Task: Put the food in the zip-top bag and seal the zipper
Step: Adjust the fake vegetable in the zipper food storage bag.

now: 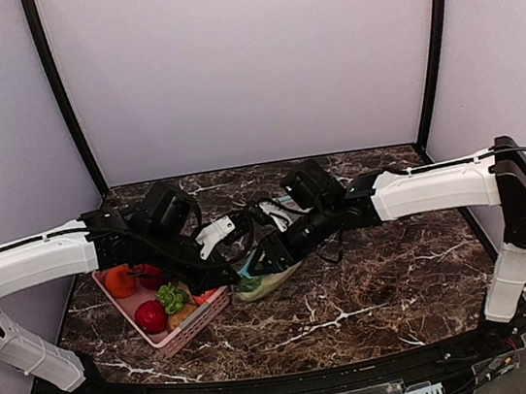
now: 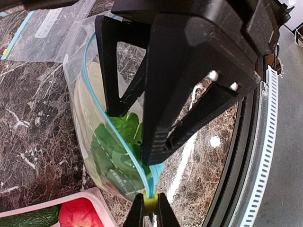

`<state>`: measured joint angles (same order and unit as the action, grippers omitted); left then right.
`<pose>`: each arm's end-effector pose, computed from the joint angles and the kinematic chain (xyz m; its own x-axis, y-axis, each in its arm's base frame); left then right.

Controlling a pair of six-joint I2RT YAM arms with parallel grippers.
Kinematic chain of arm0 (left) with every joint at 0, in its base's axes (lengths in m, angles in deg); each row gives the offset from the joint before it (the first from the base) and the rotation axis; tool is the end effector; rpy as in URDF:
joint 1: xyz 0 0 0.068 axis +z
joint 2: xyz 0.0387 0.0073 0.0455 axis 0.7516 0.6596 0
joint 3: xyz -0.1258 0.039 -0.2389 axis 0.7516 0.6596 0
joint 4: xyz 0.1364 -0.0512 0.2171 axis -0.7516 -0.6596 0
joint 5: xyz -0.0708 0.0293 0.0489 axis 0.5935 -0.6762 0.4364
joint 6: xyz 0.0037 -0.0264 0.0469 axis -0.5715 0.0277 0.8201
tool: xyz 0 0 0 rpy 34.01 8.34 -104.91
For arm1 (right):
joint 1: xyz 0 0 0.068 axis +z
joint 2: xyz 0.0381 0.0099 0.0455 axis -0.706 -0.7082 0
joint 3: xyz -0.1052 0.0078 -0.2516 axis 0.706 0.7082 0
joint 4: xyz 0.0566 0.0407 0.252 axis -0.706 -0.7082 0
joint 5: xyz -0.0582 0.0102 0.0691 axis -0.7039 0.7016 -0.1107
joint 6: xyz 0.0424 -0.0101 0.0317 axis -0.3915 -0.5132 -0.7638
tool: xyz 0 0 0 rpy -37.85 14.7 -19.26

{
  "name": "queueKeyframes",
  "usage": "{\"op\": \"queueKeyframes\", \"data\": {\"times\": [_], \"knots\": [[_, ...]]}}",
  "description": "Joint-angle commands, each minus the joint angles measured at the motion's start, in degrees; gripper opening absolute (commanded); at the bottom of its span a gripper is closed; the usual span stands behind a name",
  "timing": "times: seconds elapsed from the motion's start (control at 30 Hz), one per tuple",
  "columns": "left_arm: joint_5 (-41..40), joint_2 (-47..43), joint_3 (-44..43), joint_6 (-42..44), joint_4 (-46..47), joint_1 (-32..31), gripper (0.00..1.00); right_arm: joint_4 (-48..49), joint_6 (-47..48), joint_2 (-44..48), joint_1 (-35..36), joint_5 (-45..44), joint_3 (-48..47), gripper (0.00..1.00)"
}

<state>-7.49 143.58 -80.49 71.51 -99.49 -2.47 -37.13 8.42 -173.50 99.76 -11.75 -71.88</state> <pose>0.1764 -0.2359 0.2774 -0.3447 0.6180 -0.7066 0.9200 0.3718 -0.1237 0.2128 0.3314 0.2396 -0.7366 -0.4079 -0.5395 -0.6763 0.4336 0.5955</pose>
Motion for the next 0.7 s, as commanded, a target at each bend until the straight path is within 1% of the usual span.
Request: {"op": "queueKeyframes", "data": {"times": [0.0,0.07,0.13,0.23,0.4,0.67], "knots": [[0.4,-1.4,0.6,0.8,0.0,0.1,0.01,1.9,-0.7,-2.3,0.5,0.8,-1.0,0.50],[0.2,-1.5,0.7,0.7,0.1,0.1,0.01,2.1,-0.8,-3.0,0.5,0.3,-0.9,0.46],[0.1,-1.6,0.7,0.7,0.2,0.1,0.01,2.2,-1.2,-3.9,0.5,-0.4,-0.9,0.39],[-0.1,-1.8,0.7,0.7,0.4,0.3,0.01,3.2,-1.8,-5.2,0.5,-1.0,-0.6,0.33],[0.7,-1.9,0.8,0.5,0.6,0.4,0.01,6.0,-2.8,-7.0,0.5,-1.1,-0.8,0.32],[1.7,-2.7,0.8,0.4,0.9,0.5,0.01,5.8,-3.9,-10.7,0.3,-3.9,-2.0,0.32]]}}
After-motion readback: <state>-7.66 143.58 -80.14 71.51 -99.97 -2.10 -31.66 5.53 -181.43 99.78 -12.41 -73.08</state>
